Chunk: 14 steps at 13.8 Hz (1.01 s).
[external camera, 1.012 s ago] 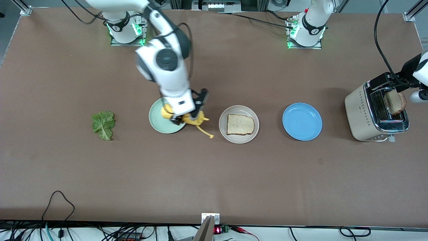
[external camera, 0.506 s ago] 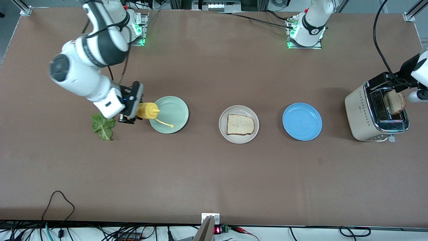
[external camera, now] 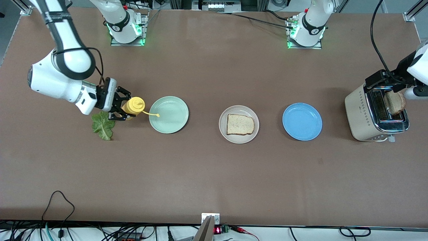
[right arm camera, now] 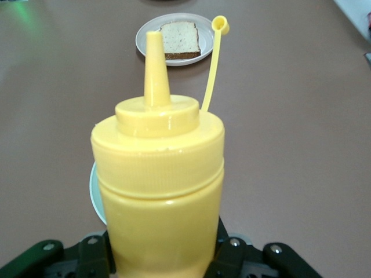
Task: Make sandwich in beige plate with both arms
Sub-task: 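Return the yellow bottle beside the mint plate with the right gripper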
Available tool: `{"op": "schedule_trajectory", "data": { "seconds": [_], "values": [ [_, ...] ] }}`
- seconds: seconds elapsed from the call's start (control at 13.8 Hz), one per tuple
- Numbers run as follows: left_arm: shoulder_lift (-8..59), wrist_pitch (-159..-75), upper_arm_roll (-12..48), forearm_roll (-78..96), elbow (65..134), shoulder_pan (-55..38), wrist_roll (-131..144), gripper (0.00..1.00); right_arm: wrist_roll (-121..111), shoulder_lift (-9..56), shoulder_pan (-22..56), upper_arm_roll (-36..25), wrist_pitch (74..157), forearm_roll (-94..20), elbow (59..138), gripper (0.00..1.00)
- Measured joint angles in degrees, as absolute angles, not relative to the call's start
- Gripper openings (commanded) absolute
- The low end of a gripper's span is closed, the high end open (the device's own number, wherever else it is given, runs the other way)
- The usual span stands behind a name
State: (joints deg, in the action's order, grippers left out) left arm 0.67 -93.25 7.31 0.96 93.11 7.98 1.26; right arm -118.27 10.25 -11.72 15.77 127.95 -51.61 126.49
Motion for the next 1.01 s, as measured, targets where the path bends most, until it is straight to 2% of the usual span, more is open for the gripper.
{"op": "schedule_trajectory", "data": {
  "seconds": [0.22, 0.51, 0.87, 0.94, 1.01],
  "values": [
    [0.4, -93.3, 7.6, 1.0, 93.1, 8.0, 1.3, 1.0, -128.8, 12.2, -16.0, 15.8, 122.2, -58.8, 128.3, 0.0],
    [0.4, -93.3, 7.6, 1.0, 93.1, 8.0, 1.3, 1.0, -137.0, 17.6, -20.4, 15.7, 117.1, -62.8, 128.9, 0.0],
    [0.4, -93.3, 7.5, 1.0, 93.1, 8.0, 1.3, 1.0, -145.3, 25.1, -24.6, 15.7, 115.2, -64.2, 128.5, 0.0],
    [0.4, -93.3, 7.5, 1.0, 93.1, 8.0, 1.3, 1.0, -145.3, 25.5, -24.7, 15.7, 114.6, -64.5, 128.4, 0.05],
    [0.4, -93.4, 7.5, 1.0, 93.1, 8.0, 1.3, 1.0, -145.3, 25.9, -24.7, 15.7, 113.7, -64.9, 128.2, 0.2]
  ]
}}
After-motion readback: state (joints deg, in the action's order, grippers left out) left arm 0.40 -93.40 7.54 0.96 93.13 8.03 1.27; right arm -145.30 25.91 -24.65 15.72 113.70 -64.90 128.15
